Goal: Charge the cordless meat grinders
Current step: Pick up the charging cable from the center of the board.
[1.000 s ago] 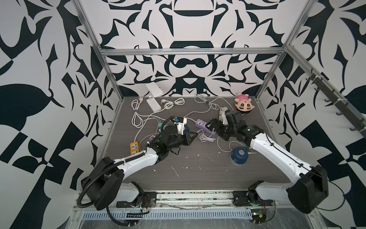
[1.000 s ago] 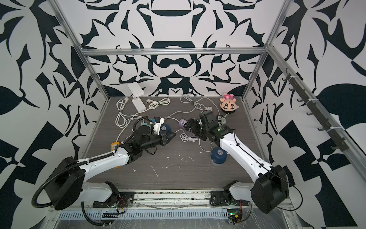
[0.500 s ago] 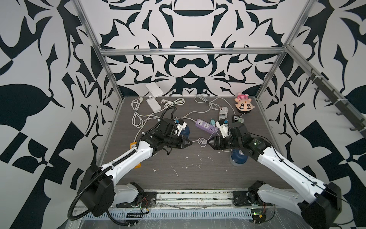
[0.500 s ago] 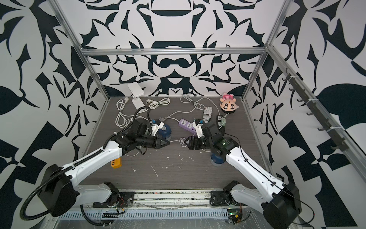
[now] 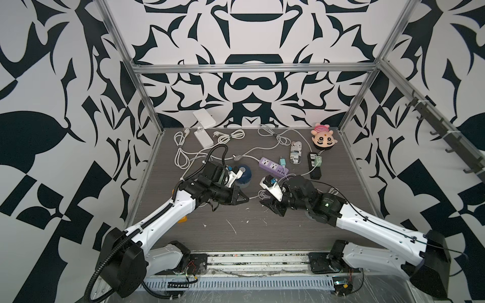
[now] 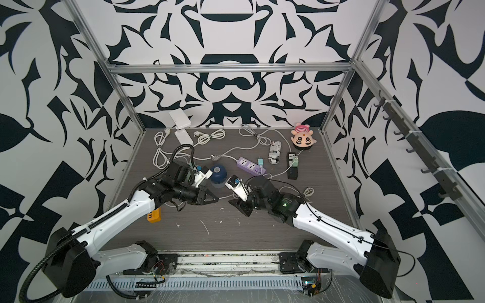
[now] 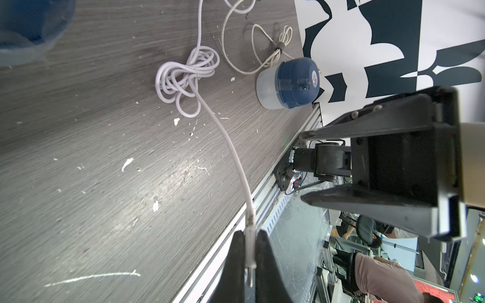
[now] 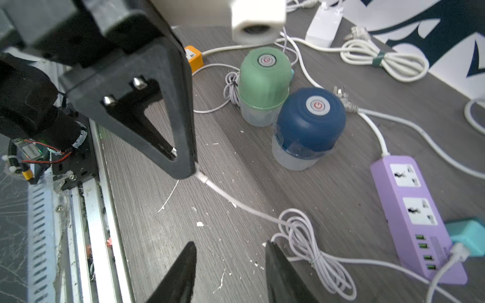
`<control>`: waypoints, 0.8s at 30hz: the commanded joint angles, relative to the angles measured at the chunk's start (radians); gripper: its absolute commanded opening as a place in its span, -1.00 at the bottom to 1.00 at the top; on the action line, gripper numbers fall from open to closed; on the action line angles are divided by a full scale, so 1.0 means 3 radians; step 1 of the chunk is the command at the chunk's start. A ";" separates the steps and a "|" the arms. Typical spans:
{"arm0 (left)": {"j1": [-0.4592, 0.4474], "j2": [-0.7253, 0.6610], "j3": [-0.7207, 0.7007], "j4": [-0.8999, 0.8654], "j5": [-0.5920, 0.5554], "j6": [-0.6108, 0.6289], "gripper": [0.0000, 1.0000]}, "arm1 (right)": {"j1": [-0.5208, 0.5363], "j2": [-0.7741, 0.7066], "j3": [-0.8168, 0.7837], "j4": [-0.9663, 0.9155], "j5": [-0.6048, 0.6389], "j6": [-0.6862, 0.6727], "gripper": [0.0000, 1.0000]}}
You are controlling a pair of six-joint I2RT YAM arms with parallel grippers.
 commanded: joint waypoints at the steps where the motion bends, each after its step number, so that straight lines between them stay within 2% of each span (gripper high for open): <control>1: 0.0025 -0.0030 -0.0031 -0.0155 0.0213 0.0107 -1.00 | 0.0034 0.0105 0.0199 0.0049 -0.0230 -0.0473 -0.14; 4: 0.0030 -0.0008 -0.0024 -0.0166 0.0259 0.0117 -1.00 | 0.0044 0.0312 0.0389 -0.0148 -0.0281 -0.0615 -0.17; 8: 0.0030 0.0001 -0.0009 -0.0196 0.0301 0.0140 -1.00 | 0.0088 0.0494 0.0526 -0.0193 -0.0301 -0.0734 -0.03; 12: 0.0029 -0.0006 -0.0009 -0.0202 0.0323 0.0138 -1.00 | 0.0110 0.0609 0.0627 -0.0204 -0.0310 -0.0819 -0.03; 24: 0.0029 0.0030 0.0012 -0.0207 0.0363 0.0154 -1.00 | 0.0131 0.0911 0.0909 -0.0565 -0.0459 -0.0982 -0.45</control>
